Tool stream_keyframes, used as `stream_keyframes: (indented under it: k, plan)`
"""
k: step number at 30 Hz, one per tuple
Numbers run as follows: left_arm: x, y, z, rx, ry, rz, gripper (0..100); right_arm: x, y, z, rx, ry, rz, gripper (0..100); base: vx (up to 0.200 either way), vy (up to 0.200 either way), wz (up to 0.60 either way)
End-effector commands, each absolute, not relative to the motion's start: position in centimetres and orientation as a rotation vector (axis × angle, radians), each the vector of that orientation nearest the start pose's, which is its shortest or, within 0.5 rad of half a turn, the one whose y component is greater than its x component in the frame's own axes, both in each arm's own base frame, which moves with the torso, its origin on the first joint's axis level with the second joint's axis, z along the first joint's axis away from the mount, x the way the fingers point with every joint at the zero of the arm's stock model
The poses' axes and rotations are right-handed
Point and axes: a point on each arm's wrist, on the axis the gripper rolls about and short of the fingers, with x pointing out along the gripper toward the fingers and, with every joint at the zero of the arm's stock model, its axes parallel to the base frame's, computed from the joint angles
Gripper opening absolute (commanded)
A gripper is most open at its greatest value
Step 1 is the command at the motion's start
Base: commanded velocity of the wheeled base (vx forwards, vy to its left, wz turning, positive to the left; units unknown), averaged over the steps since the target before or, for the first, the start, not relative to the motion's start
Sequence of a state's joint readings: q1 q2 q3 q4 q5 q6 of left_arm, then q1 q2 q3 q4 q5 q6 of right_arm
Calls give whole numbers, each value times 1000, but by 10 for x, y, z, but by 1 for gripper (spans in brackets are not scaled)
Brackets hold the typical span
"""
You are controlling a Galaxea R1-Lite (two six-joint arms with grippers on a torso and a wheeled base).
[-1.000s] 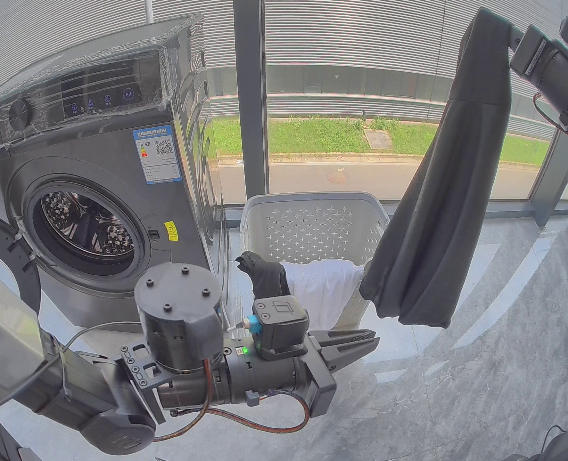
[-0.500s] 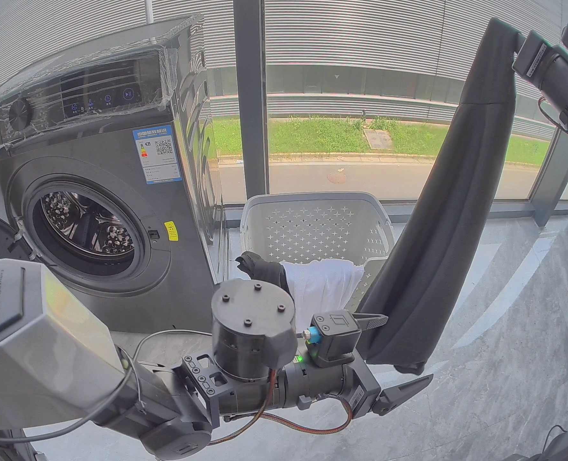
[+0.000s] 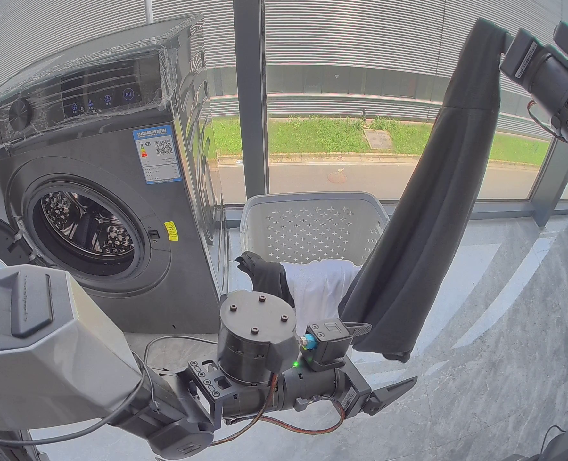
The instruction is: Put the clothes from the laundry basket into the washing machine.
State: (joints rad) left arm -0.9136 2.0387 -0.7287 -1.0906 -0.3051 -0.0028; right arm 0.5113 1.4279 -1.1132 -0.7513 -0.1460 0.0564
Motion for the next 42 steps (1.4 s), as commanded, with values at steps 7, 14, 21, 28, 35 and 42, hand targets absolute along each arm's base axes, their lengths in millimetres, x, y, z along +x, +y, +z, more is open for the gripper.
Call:
stream_keyframes:
  k: [7,14,21,28,35,42]
  plan:
    - [219,-278,88,70,249,-1182,100,172,163,361,272,-385,602,0,0,0,0]
    - [219,-279,88,69,248,-1185,100,168,162,378,302,-439,610,0,0,0,0]
    - [216,-281,92,63,220,-1231,100,168,162,390,326,-474,612,0,0,0,0]
    - [216,-280,89,64,234,-1243,0,151,184,405,404,-494,691,0,0,0,0]
    - [224,-284,100,46,182,-1230,0,145,187,407,416,-494,714,0,0,0,0]
    - [226,-283,99,46,183,-1219,0,144,186,408,419,-498,717,0,0,0,0]
